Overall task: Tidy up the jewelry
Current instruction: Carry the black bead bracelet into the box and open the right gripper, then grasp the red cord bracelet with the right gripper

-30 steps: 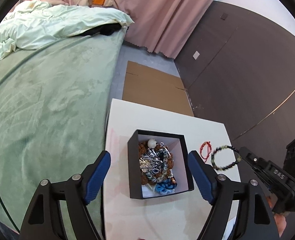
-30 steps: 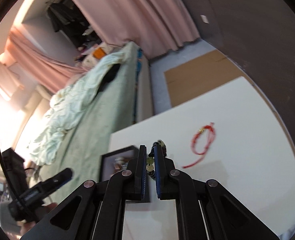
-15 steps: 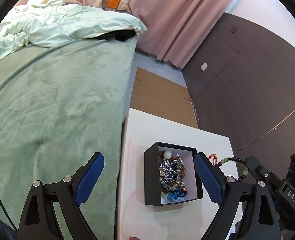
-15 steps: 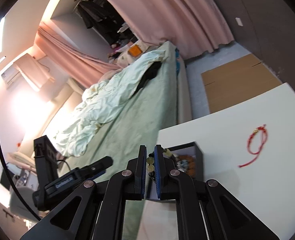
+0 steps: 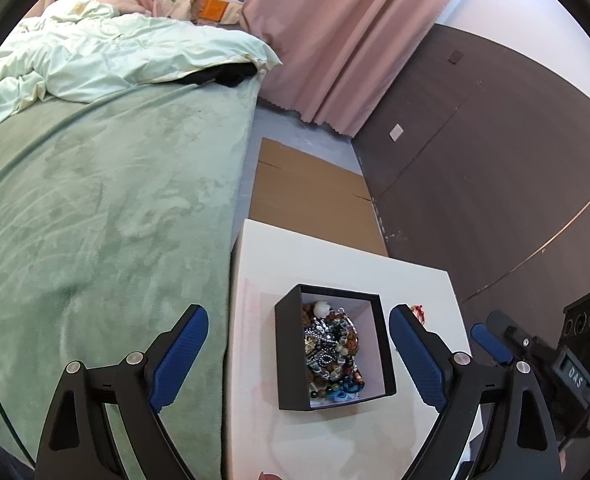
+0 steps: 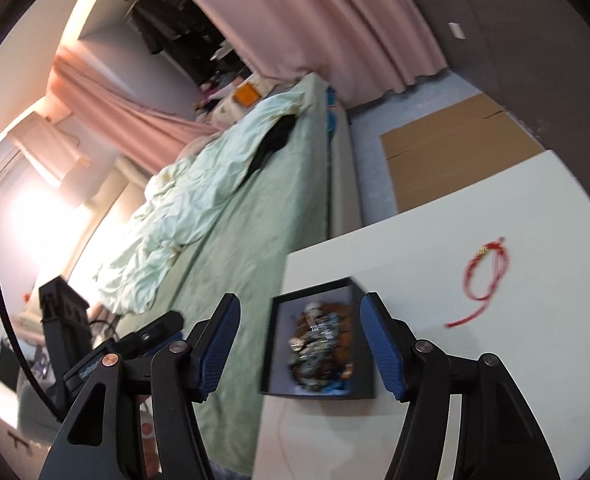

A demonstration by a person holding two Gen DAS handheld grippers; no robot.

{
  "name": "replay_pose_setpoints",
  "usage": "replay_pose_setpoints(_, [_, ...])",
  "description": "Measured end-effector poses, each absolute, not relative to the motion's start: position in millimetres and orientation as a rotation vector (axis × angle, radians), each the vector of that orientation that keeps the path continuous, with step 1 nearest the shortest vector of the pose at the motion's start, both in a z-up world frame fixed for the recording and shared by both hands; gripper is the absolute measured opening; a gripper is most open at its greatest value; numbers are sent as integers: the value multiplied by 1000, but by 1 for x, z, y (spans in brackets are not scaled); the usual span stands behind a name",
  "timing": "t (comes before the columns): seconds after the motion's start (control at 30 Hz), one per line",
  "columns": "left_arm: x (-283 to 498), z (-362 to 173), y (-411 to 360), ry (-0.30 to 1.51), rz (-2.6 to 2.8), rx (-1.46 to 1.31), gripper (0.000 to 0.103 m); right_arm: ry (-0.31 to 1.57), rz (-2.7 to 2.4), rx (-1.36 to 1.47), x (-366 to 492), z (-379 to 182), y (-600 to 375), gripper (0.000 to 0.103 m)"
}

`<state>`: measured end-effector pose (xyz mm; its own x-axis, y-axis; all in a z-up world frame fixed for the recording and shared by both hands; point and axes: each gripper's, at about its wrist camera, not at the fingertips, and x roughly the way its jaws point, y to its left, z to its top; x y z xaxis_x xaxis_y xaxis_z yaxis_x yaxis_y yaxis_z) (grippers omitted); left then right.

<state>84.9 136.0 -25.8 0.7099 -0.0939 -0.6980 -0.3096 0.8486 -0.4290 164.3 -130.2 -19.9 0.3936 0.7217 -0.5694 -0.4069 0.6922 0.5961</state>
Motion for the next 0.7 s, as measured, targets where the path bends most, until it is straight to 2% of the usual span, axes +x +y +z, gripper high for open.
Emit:
replay_pose_setpoints(0.23, [92,-26,126,800,119,-525,92,944,595,378,184,-28,-156,63])
replay_pose_setpoints(0.53, [102,-24,128,766,147,-532,92,1066,386,360,222,-68,-174,62])
replay_pose_setpoints(0.57, [104,-25,128,768,148,-533,92,1078,373,356,225,-72,-174,61])
replay_pose_setpoints(0.7, [110,-27,128,766,156,-526,92,1154,322,329,239,-96,-168,38])
